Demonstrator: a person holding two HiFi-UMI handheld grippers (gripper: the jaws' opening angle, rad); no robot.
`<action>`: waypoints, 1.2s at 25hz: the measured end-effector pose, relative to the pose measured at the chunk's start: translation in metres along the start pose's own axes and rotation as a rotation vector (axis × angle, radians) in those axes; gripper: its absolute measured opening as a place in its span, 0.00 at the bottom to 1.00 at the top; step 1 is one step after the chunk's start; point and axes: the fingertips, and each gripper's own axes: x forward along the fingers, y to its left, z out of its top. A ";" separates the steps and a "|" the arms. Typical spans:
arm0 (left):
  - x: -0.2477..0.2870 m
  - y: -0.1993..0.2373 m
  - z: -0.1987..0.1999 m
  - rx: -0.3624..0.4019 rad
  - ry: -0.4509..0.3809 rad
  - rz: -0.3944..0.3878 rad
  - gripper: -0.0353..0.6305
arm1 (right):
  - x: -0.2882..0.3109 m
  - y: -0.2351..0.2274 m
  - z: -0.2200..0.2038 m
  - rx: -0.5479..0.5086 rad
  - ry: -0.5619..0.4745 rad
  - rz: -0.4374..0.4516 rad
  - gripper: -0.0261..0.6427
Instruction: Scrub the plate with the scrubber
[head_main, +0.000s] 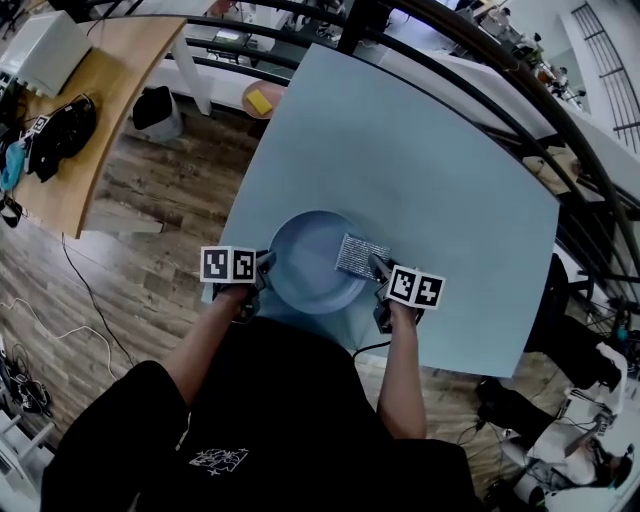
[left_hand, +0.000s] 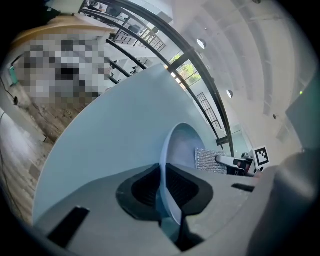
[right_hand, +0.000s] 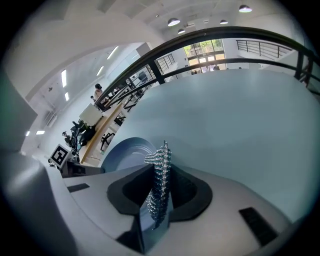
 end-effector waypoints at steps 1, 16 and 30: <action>0.000 0.000 0.000 0.000 -0.004 0.002 0.12 | -0.002 -0.002 -0.001 -0.012 0.005 -0.008 0.17; 0.001 -0.004 0.000 -0.001 -0.028 0.021 0.12 | -0.021 0.003 -0.022 -0.150 0.126 0.011 0.17; 0.001 -0.005 -0.003 -0.011 -0.045 0.035 0.12 | -0.012 0.025 -0.056 -0.139 0.180 0.123 0.17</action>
